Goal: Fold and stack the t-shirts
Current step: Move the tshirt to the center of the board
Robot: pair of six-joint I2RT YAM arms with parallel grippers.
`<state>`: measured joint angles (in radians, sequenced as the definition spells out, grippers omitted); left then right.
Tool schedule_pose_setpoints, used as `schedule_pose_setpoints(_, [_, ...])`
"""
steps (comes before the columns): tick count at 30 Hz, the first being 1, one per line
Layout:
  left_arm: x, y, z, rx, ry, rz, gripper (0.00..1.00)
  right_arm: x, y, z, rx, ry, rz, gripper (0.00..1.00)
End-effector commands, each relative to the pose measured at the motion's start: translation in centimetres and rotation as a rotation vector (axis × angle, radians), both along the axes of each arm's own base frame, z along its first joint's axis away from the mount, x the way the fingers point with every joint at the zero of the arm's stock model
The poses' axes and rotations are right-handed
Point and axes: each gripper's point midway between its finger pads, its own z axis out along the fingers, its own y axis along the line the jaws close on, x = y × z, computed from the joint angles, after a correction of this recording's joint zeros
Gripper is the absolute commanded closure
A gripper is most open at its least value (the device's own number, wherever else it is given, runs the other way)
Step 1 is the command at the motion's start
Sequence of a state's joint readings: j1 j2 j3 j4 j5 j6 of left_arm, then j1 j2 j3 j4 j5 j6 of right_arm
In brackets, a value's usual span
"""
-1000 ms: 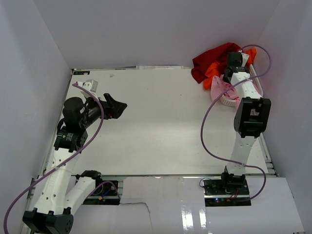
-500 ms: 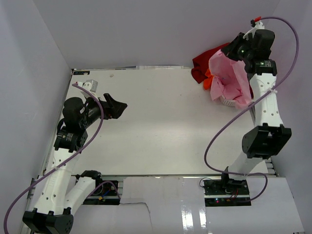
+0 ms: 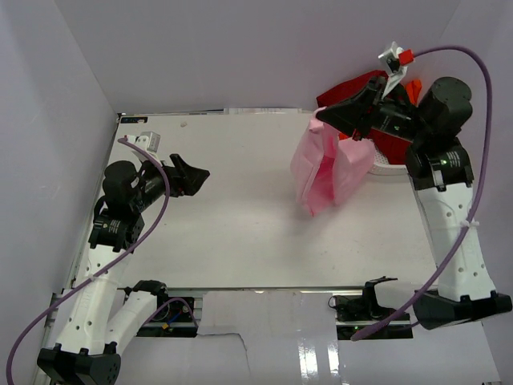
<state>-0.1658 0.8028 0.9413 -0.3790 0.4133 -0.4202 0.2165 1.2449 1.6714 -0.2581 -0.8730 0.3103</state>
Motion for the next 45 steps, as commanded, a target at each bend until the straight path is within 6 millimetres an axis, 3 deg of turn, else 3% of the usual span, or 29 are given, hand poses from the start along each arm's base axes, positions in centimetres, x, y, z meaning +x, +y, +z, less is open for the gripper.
schedule_pose_setpoints(1, [-0.5,-0.3,1.4,-0.025,-0.047,-0.023,0.02,-6.0,0.1,3.5,0.027,-0.143,0.160,0.92])
schedule_pose_setpoints(4, [-0.5,-0.4,1.8,-0.031,-0.057,-0.024,0.02,-7.5,-0.2,4.8,0.044,-0.169,0.167,0.92])
schedule_pose_setpoints(8, [-0.6,-0.4,2.6,-0.039,-0.073,-0.026,0.02,-5.9,-0.2,3.7,0.049,-0.102,0.112,0.92])
schedule_pose_setpoints(10, [-0.8,-0.4,3.0,-0.041,-0.085,-0.025,0.02,-3.4,-0.2,0.5,0.039,0.015,0.046,0.92])
schedule_pose_setpoints(11, [-0.8,-0.3,3.2,-0.040,-0.089,-0.024,0.02,-1.4,-0.4,-2.3,0.030,0.095,-0.019,0.92])
schedule_pose_setpoints(14, [-1.0,-0.2,3.1,-0.037,-0.089,-0.021,0.02,2.0,-1.1,-7.9,-0.013,0.235,-0.156,0.92])
schedule_pose_setpoints(15, [-1.1,-0.2,3.0,-0.034,-0.088,-0.020,0.02,2.8,-1.2,-10.9,-0.040,0.308,-0.178,0.92])
schedule_pose_setpoints(19, [-1.2,-0.1,2.7,-0.027,-0.082,-0.017,0.02,5.9,-2.5,-18.3,-0.131,0.486,-0.323,0.92])
schedule_pose_setpoints(23, [-1.2,-0.1,2.5,-0.021,-0.079,-0.015,0.02,9.9,-4.5,-24.0,-0.227,0.588,-0.508,0.92])
schedule_pose_setpoints(27, [-1.0,-0.1,2.3,-0.019,-0.071,-0.018,0.02,14.6,-6.3,-25.7,-0.290,0.599,-0.668,0.92])
schedule_pose_setpoints(33, [-0.9,-0.2,2.8,-0.015,-0.081,-0.024,0.02,20.6,-8.7,-24.2,-0.310,0.536,-0.857,0.92])
schedule_pose_setpoints(35, [-0.9,-0.1,2.8,-0.012,-0.080,-0.023,0.02,21.9,-10.1,-25.1,-0.350,0.542,-0.941,0.92])
schedule_pose_setpoints(36, [-0.9,-0.1,2.8,-0.009,-0.081,-0.022,0.02,21.9,-10.4,-24.8,-0.372,0.549,-0.958,0.79])
schedule_pose_setpoints(38, [-0.9,0.0,2.7,-0.005,-0.080,-0.016,0.02,21.7,-12.1,-25.2,-0.446,0.546,-1.051,0.65])
schedule_pose_setpoints(39, [-0.9,0.0,2.4,-0.003,-0.073,-0.016,0.02,20.8,-12.2,-26.1,-0.500,0.542,-1.081,0.47])
schedule_pose_setpoints(41, [-0.8,0.1,2.0,0.000,-0.068,-0.009,0.02,19.5,-14.2,-24.6,-0.551,0.441,-1.208,0.11])
schedule_pose_setpoints(42, [-0.7,0.1,1.8,-0.001,-0.062,-0.009,0.02,18.9,-14.0,-24.5,-0.562,0.415,-1.211,0.02])
schedule_pose_setpoints(43, [-0.6,0.0,1.5,0.001,-0.055,-0.010,0.02,17.7,-14.3,-24.1,-0.557,0.394,-1.218,0.02])
schedule_pose_setpoints(45, [-0.4,-0.1,1.2,-0.002,-0.048,-0.014,0.02,16.3,-13.1,-24.1,-0.541,0.390,-1.138,0.02])
